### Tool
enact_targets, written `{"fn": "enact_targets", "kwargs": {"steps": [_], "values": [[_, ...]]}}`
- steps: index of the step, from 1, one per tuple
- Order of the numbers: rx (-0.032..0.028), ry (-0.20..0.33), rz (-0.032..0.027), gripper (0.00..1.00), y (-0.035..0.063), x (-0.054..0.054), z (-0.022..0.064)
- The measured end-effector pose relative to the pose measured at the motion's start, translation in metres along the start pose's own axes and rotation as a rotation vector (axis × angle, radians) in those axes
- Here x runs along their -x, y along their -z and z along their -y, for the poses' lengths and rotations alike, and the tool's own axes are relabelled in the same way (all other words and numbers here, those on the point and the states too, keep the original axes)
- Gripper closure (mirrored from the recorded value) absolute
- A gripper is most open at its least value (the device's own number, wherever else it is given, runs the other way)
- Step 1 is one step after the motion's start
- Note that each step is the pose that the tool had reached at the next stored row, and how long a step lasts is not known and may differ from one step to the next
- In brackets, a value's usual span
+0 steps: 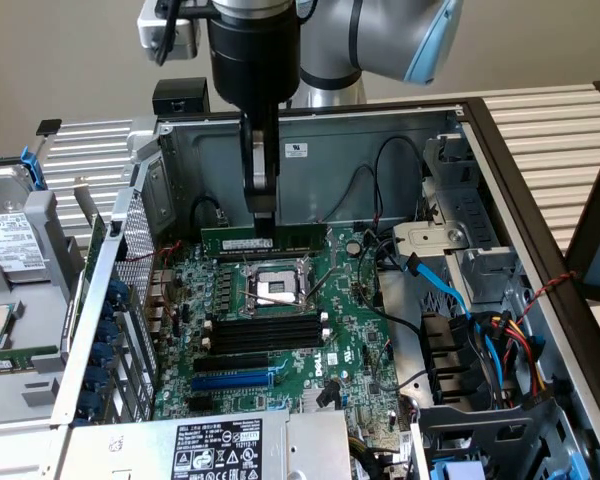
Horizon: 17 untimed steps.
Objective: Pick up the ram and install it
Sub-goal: 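Insert the ram into the slot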
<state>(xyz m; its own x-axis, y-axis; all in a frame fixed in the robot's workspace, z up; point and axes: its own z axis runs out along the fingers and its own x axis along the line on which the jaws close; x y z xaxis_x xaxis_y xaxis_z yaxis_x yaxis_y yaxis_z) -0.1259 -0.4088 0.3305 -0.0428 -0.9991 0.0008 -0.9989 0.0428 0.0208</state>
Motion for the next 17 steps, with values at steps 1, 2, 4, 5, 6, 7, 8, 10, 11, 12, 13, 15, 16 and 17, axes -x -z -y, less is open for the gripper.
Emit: {"fn": "enact_targets", "kwargs": {"steps": [1,2,4,5,6,7,8,10,11,12,13,15,16,17], "values": [[-0.0001,0.000,0.0001,0.88,-0.0019,0.000,0.0000],[-0.0001,0.000,0.0002,0.88,-0.0038,0.000,0.0001],[0.0000,0.000,0.0001,0.88,-0.0074,-0.001,0.0001],[0.0000,0.000,0.0001,0.88,-0.0091,-0.001,0.0001],[-0.0001,0.000,0.0001,0.88,-0.0110,-0.001,0.0000],[-0.0001,0.000,0.0002,0.88,-0.0129,-0.001,-0.0001],[-0.0001,0.000,0.0002,0.88,-0.0147,-0.001,-0.0004],[0.0000,-0.001,0.0001,0.88,-0.0183,0.000,-0.0015],[0.0000,-0.001,0.0002,0.88,-0.0202,0.000,-0.0033],[0.0000,-0.001,0.0002,0.88,-0.0221,0.001,-0.0061],[-0.0001,-0.002,0.0002,0.88,-0.0239,0.002,-0.0089],[-0.0001,-0.002,0.0002,0.88,-0.0277,0.002,-0.0115],[-0.0001,-0.002,0.0001,0.88,-0.0295,0.002,-0.0114],[-0.0001,-0.002,0.0001,0.88,-0.0313,0.002,-0.0114]]}}
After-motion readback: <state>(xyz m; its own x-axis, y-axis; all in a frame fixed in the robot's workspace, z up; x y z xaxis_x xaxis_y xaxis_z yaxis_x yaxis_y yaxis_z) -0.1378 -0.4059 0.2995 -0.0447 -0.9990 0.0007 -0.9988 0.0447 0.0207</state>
